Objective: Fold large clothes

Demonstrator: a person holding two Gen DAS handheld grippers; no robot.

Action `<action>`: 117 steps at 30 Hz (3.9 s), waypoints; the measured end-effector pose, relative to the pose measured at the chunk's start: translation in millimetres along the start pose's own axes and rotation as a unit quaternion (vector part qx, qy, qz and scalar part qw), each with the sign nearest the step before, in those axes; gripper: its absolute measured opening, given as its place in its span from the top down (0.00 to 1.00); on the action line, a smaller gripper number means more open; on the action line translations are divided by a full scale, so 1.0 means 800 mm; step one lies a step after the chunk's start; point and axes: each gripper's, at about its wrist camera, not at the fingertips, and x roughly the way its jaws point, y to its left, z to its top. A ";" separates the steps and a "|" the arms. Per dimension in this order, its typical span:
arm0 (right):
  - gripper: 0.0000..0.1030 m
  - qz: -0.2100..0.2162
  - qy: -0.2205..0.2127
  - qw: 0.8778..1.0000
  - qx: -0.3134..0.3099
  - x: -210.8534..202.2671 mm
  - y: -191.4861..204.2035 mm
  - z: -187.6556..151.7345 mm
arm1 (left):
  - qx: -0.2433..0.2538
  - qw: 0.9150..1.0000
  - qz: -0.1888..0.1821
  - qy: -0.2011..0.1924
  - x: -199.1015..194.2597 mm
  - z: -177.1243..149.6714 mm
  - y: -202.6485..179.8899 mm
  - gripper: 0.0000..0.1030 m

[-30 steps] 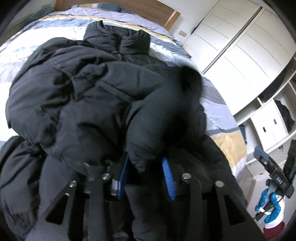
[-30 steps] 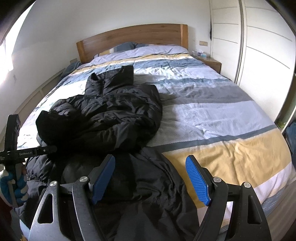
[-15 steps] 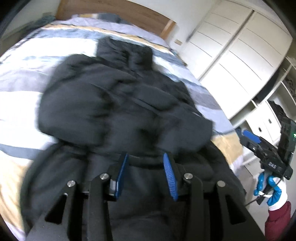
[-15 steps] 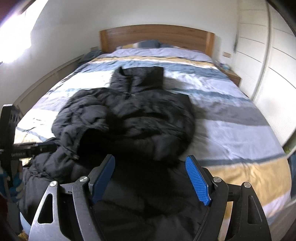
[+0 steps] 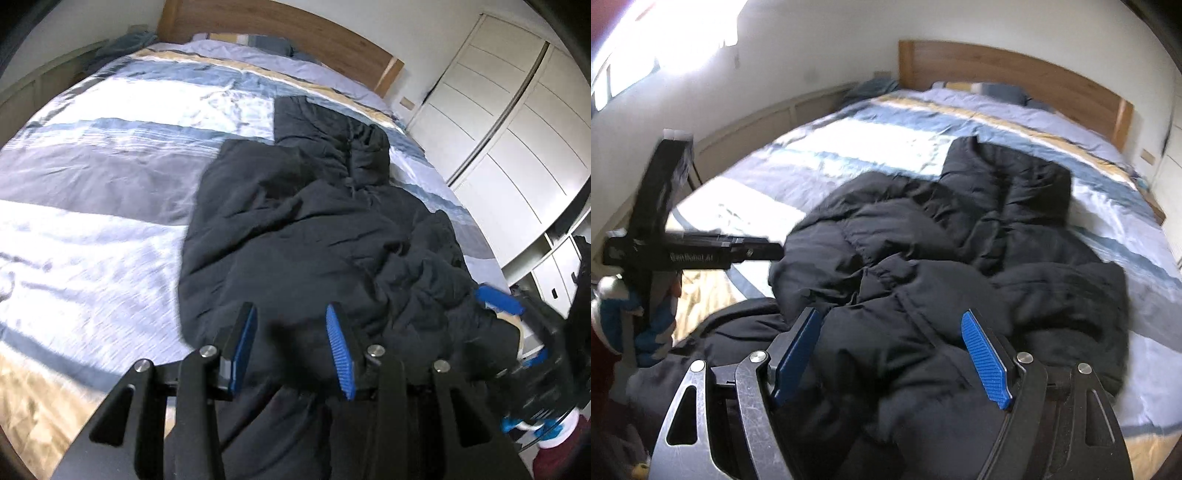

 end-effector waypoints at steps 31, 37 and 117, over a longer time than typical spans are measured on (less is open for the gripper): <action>0.18 -0.015 0.020 0.999 0.030 0.026 -0.097 -0.074 | 0.031 0.997 0.070 0.031 0.079 -0.041 -0.067 0.63; 0.18 -0.022 0.047 0.997 0.054 0.040 -0.130 -0.099 | 0.044 0.994 0.096 0.010 0.063 -0.059 -0.080 0.62; 0.20 -0.047 -0.034 0.993 0.107 -0.183 -0.087 -0.176 | 0.027 0.988 0.148 -0.029 -0.103 -0.145 -0.133 0.48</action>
